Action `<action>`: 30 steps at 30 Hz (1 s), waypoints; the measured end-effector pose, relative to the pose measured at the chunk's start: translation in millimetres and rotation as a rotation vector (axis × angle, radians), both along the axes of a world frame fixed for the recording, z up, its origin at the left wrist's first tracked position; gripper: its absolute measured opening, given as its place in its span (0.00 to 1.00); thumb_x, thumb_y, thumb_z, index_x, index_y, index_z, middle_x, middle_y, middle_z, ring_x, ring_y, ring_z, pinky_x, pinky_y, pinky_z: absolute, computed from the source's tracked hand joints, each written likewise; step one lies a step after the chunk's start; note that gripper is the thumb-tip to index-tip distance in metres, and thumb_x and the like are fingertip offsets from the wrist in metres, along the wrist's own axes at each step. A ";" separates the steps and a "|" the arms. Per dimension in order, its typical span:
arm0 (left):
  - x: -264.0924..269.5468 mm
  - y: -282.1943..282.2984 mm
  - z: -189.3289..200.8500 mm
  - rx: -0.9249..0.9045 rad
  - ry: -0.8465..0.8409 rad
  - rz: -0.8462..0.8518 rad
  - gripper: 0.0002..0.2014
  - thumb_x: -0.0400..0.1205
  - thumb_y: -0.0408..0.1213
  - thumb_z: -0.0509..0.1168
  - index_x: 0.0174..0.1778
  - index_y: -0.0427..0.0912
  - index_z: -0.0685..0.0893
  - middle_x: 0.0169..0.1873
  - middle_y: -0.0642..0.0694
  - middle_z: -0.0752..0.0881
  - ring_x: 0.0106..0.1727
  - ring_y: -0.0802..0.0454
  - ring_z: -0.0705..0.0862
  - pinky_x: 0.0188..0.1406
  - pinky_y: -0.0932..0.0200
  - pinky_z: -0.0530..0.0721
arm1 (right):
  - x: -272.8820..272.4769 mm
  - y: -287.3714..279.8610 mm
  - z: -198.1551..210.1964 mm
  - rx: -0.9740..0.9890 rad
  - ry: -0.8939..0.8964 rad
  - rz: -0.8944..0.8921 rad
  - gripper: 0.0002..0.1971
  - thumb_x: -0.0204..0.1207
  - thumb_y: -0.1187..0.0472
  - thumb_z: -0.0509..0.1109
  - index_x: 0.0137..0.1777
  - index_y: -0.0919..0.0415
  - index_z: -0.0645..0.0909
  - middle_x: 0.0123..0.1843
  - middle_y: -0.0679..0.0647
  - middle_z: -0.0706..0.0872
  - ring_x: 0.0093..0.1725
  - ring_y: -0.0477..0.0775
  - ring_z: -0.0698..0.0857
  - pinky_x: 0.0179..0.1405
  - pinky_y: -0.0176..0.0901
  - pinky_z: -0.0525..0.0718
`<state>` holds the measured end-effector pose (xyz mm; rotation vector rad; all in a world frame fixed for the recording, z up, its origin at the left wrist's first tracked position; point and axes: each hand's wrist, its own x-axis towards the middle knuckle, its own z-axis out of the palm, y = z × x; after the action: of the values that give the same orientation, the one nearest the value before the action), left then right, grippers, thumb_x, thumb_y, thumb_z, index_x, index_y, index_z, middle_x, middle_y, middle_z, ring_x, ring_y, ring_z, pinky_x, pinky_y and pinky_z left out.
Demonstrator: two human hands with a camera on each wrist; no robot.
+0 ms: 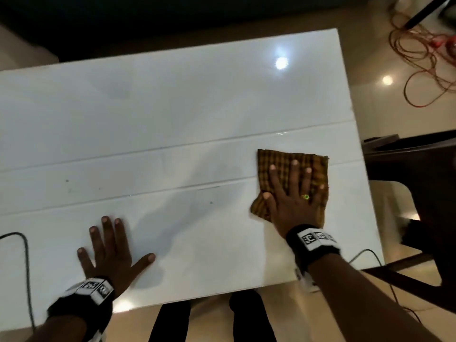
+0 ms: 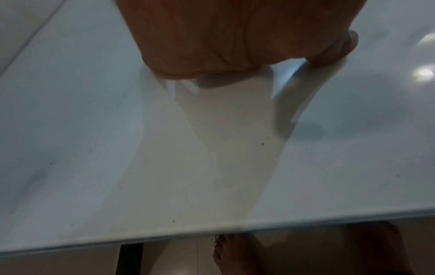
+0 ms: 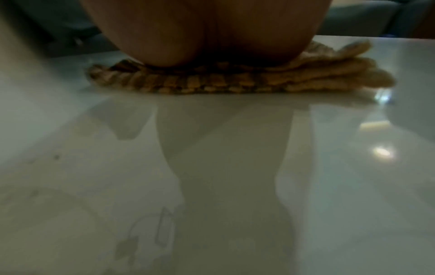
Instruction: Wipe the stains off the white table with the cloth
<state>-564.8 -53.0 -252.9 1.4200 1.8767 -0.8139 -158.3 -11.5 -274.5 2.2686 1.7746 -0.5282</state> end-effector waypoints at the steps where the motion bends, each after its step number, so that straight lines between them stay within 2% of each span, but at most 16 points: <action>1: 6.1 1.2 6.1 -0.003 0.005 0.006 0.66 0.54 0.88 0.26 0.81 0.48 0.21 0.78 0.51 0.16 0.83 0.43 0.22 0.81 0.24 0.41 | -10.0 1.3 -0.8 0.027 0.003 0.014 0.35 0.81 0.34 0.46 0.88 0.38 0.47 0.90 0.60 0.44 0.87 0.71 0.44 0.78 0.81 0.49; 4: 45.8 4.1 26.1 0.005 0.029 0.038 0.64 0.59 0.87 0.31 0.82 0.46 0.24 0.80 0.51 0.19 0.86 0.41 0.30 0.80 0.22 0.38 | -67.3 -2.8 -2.9 0.076 0.136 0.221 0.36 0.79 0.35 0.55 0.87 0.36 0.53 0.90 0.62 0.47 0.87 0.74 0.47 0.78 0.80 0.46; 6: 83.9 3.2 29.8 0.042 0.007 0.025 0.64 0.61 0.85 0.35 0.84 0.44 0.29 0.83 0.49 0.23 0.86 0.39 0.33 0.78 0.21 0.41 | -90.1 -8.4 -0.1 0.068 0.201 0.300 0.36 0.79 0.35 0.56 0.87 0.35 0.52 0.90 0.59 0.46 0.88 0.71 0.46 0.79 0.80 0.44; 9: 134.0 2.2 20.6 0.058 -0.078 -0.034 0.61 0.62 0.85 0.34 0.83 0.47 0.26 0.81 0.50 0.20 0.86 0.38 0.33 0.80 0.22 0.42 | -67.0 -7.6 -0.6 0.089 0.211 0.357 0.34 0.81 0.36 0.56 0.86 0.34 0.51 0.91 0.52 0.46 0.89 0.64 0.46 0.79 0.79 0.47; 11: 165.2 6.2 9.6 0.082 -0.135 -0.057 0.62 0.61 0.86 0.33 0.83 0.49 0.25 0.82 0.49 0.22 0.87 0.39 0.33 0.80 0.21 0.44 | -18.2 -6.9 -3.8 0.100 0.170 0.281 0.32 0.83 0.36 0.53 0.86 0.34 0.53 0.91 0.51 0.47 0.89 0.63 0.48 0.78 0.79 0.48; 13: 184.5 9.0 4.1 0.088 -0.139 -0.003 0.65 0.57 0.89 0.35 0.84 0.50 0.26 0.84 0.49 0.25 0.86 0.39 0.32 0.79 0.21 0.44 | 45.2 -5.5 -6.7 0.075 0.070 0.121 0.32 0.83 0.35 0.51 0.86 0.34 0.51 0.91 0.52 0.48 0.88 0.63 0.49 0.78 0.79 0.50; 15: 193.9 10.6 3.3 0.075 -0.145 0.036 0.68 0.54 0.90 0.37 0.84 0.51 0.27 0.84 0.49 0.26 0.86 0.38 0.31 0.78 0.19 0.44 | 109.7 -6.0 -4.3 0.024 -0.003 -0.016 0.33 0.82 0.34 0.46 0.87 0.34 0.44 0.91 0.52 0.44 0.89 0.63 0.46 0.78 0.81 0.48; 17: 193.1 11.8 4.2 0.044 -0.151 0.032 0.69 0.52 0.91 0.36 0.84 0.52 0.28 0.84 0.49 0.25 0.86 0.36 0.33 0.76 0.18 0.45 | 154.7 -5.1 -2.3 -0.036 -0.006 -0.053 0.33 0.82 0.33 0.41 0.86 0.33 0.37 0.90 0.52 0.36 0.88 0.63 0.38 0.78 0.82 0.42; 20: 192.9 16.5 7.3 -0.026 -0.139 0.030 0.71 0.50 0.91 0.35 0.83 0.52 0.25 0.82 0.48 0.22 0.86 0.35 0.31 0.76 0.17 0.45 | 166.8 -4.9 -2.4 -0.045 0.054 -0.043 0.33 0.84 0.35 0.42 0.85 0.33 0.32 0.88 0.51 0.28 0.86 0.63 0.30 0.78 0.81 0.34; 22: 195.6 18.9 9.3 -0.062 -0.119 0.027 0.72 0.46 0.91 0.38 0.80 0.53 0.19 0.79 0.49 0.16 0.84 0.37 0.25 0.77 0.19 0.42 | 163.3 -18.5 -1.3 -0.052 0.093 -0.069 0.33 0.84 0.35 0.42 0.85 0.34 0.30 0.87 0.51 0.25 0.86 0.64 0.29 0.77 0.80 0.33; 26: 194.5 20.6 10.4 -0.053 -0.087 0.009 0.72 0.46 0.88 0.44 0.74 0.54 0.13 0.74 0.49 0.11 0.75 0.42 0.12 0.78 0.21 0.37 | 164.6 -89.7 3.6 -0.088 0.067 -0.112 0.35 0.82 0.33 0.40 0.86 0.37 0.33 0.88 0.54 0.29 0.87 0.68 0.34 0.77 0.85 0.44; 28: 193.9 20.7 11.4 -0.052 -0.084 0.013 0.72 0.46 0.88 0.44 0.74 0.55 0.13 0.74 0.49 0.11 0.75 0.42 0.12 0.78 0.20 0.38 | 162.4 -113.3 6.4 -0.090 0.061 -0.140 0.35 0.82 0.33 0.40 0.87 0.38 0.35 0.89 0.55 0.32 0.87 0.69 0.35 0.77 0.85 0.47; 30: 194.2 19.6 11.5 -0.040 -0.093 0.018 0.71 0.46 0.88 0.45 0.74 0.55 0.13 0.74 0.50 0.11 0.80 0.39 0.18 0.78 0.20 0.38 | 160.1 -114.5 4.9 -0.063 0.055 -0.142 0.35 0.82 0.33 0.41 0.87 0.38 0.35 0.89 0.57 0.33 0.86 0.70 0.35 0.78 0.84 0.47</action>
<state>-370.5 -33.4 -241.4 1.3908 1.7907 -0.7600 1.8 -126.0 -269.6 2.3694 1.6052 -0.6687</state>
